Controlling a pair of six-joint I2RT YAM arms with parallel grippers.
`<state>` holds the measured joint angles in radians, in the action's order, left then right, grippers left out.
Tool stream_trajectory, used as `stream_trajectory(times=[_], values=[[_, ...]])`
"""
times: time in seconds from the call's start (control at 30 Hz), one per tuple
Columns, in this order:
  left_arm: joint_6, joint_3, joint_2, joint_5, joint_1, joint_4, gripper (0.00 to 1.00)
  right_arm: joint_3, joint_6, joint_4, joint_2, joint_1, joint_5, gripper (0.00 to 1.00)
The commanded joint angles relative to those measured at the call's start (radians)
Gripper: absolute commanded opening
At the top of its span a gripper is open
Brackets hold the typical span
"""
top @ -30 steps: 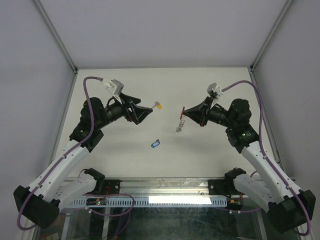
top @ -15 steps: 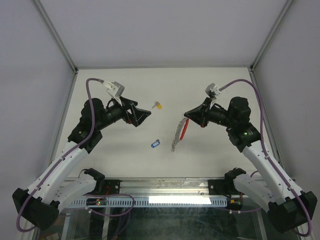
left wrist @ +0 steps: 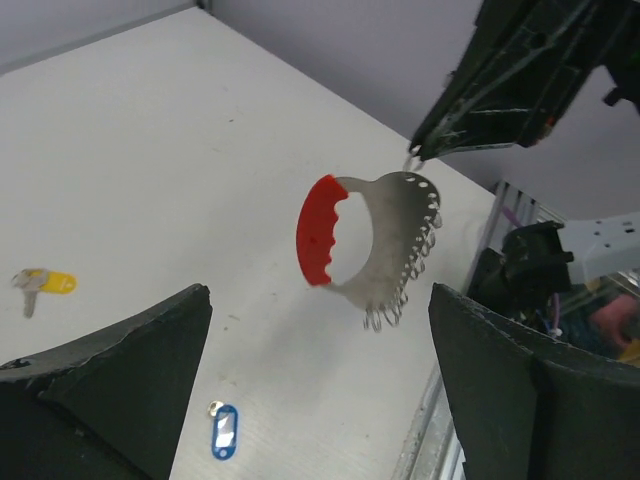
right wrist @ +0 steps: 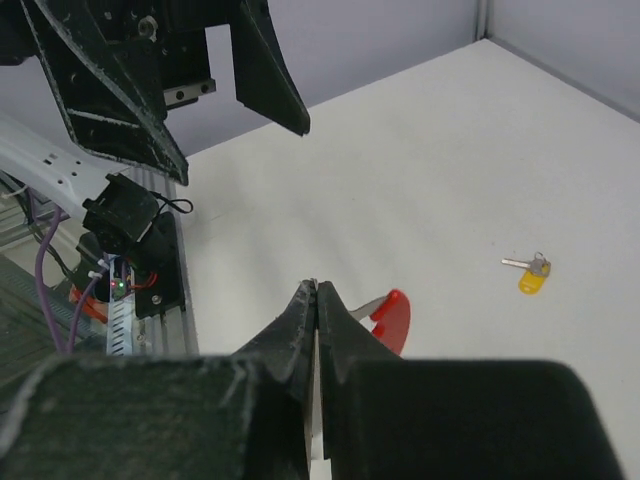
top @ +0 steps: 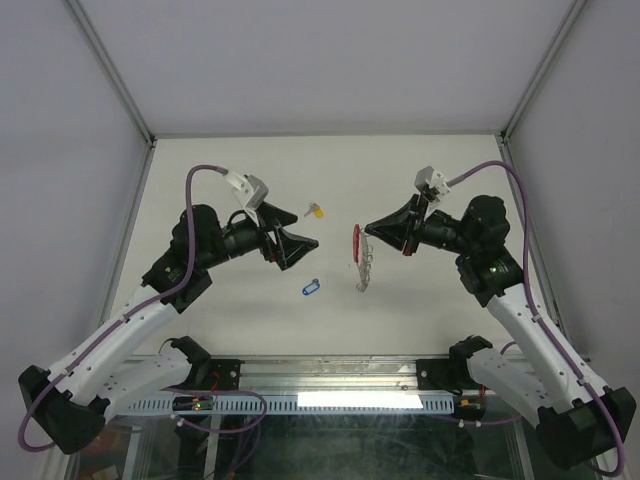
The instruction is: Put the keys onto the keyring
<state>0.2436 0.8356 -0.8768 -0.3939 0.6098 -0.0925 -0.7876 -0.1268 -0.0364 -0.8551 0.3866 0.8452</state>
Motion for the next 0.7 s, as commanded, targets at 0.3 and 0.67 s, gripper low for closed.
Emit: stream_trajectory(times=[0.3, 0.67], values=[[-0.035, 0.047, -0.039, -0.05, 0.191, 0.325, 0.55, -0.066, -0.175, -0.3, 0.028, 0.036, 0.109, 0.0], [-0.033, 0.105, -0.11, -0.141, 0.209, 0.393, 0.39, -0.074, -0.301, -0.472, 0.021, 0.053, 0.139, 0.0]])
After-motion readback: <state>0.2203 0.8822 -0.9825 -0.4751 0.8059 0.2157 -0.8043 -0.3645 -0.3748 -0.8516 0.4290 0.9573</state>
